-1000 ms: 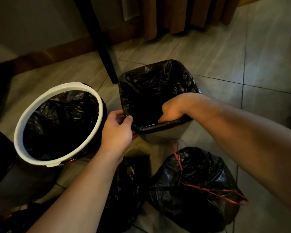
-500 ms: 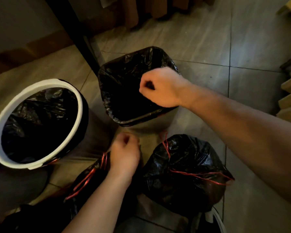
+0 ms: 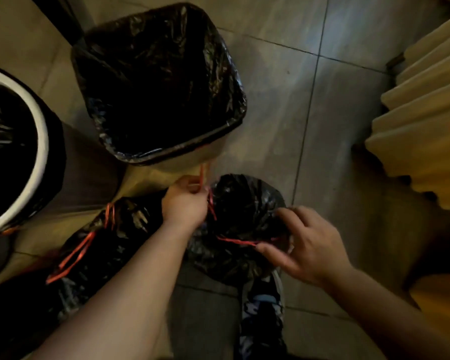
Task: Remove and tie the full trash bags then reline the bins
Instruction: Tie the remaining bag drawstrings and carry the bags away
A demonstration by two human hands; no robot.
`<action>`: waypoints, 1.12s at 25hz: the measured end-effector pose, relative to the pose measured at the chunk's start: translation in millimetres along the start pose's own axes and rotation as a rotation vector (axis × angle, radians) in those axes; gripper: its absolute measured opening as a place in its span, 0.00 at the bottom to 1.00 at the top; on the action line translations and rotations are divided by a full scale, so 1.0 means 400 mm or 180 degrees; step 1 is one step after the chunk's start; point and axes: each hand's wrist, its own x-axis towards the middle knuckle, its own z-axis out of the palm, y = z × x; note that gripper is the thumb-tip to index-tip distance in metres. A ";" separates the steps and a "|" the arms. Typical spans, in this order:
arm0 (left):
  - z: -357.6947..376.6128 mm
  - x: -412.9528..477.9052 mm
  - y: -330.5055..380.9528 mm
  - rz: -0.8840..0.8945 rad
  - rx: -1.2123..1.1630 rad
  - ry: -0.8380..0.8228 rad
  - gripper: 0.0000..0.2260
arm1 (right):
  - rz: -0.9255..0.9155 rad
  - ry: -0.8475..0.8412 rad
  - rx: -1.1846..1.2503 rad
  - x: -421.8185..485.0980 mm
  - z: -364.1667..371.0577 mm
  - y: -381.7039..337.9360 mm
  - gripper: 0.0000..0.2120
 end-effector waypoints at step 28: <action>-0.410 -0.573 0.247 -0.0768 -0.1685 -0.0214 0.09 | 0.2858 -0.1240 0.3771 -0.087 -0.512 -0.149 0.09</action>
